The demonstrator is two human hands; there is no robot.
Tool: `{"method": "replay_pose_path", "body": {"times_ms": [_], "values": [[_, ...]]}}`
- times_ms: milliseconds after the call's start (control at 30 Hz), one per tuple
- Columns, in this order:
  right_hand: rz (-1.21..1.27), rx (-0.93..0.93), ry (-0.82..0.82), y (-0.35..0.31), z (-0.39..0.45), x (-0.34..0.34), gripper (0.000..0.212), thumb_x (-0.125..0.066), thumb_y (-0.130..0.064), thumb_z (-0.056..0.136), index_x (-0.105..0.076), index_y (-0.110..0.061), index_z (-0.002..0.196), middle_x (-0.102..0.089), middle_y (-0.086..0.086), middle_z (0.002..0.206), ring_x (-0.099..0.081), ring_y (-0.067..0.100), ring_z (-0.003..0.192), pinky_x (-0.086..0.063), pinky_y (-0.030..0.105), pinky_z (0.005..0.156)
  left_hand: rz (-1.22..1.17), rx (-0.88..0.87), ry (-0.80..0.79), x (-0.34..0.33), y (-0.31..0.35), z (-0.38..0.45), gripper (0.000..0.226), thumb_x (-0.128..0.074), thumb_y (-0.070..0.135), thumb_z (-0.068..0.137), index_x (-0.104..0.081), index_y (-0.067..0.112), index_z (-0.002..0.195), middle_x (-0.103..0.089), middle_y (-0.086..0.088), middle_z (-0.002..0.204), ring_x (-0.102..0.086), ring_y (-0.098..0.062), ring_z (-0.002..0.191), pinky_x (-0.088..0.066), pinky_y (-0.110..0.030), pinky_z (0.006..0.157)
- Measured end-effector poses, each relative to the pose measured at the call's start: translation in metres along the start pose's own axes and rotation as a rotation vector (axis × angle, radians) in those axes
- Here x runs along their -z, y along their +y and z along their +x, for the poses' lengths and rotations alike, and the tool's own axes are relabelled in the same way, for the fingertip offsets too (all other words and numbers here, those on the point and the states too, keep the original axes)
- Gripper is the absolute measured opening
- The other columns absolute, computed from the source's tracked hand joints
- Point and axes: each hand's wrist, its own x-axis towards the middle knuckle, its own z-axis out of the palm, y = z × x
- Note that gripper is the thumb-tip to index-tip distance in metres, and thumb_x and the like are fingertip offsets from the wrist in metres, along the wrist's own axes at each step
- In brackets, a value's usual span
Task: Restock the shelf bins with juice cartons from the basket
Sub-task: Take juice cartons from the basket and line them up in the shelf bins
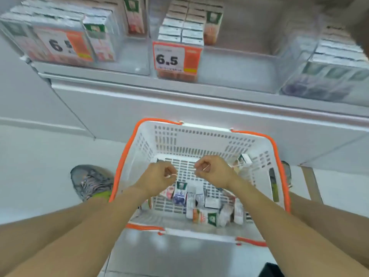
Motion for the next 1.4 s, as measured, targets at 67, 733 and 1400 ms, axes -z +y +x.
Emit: {"method": "replay_pose_path", "body": {"times_ms": [67,733,1400], "values": [[-0.036,-0.088,-0.071,0.03,-0.001,-0.015,0.02,-0.073,-0.019,0.089,-0.07,-0.008,0.106,-0.068,0.009,0.101,-0.064,0.018,0.087,-0.056,0.035,0.086,0.057,0.037,-0.061,-0.024,-0.014,0.003,0.015,-0.069,0.012,0.089,-0.069,0.009,0.104,-0.067,-0.007,0.104,-0.06,-0.018,0.094,-0.046,-0.018,0.085],[-0.132,-0.238,-0.303,0.127,-0.027,-0.047,0.068,-0.091,-0.038,0.063,-0.061,-0.024,0.123,-0.066,0.0,0.104,-0.062,0.017,0.089,-0.049,0.026,0.072,0.309,0.059,-0.555,-0.131,-0.023,0.026,0.037,-0.071,0.033,0.088,-0.065,0.027,0.124,-0.026,-0.005,0.15,-0.044,-0.025,0.133,-0.036,-0.035,0.111],[-0.116,-0.153,-0.348,0.118,-0.02,-0.056,0.062,-0.083,-0.02,0.076,-0.053,-0.025,0.13,-0.06,0.001,0.12,-0.059,0.022,0.107,-0.05,0.038,0.093,0.071,0.207,-0.534,-0.065,-0.038,0.009,0.041,-0.092,0.024,0.064,-0.059,0.02,0.087,-0.064,-0.008,0.097,-0.059,-0.019,0.078,-0.051,-0.033,0.069]]}}
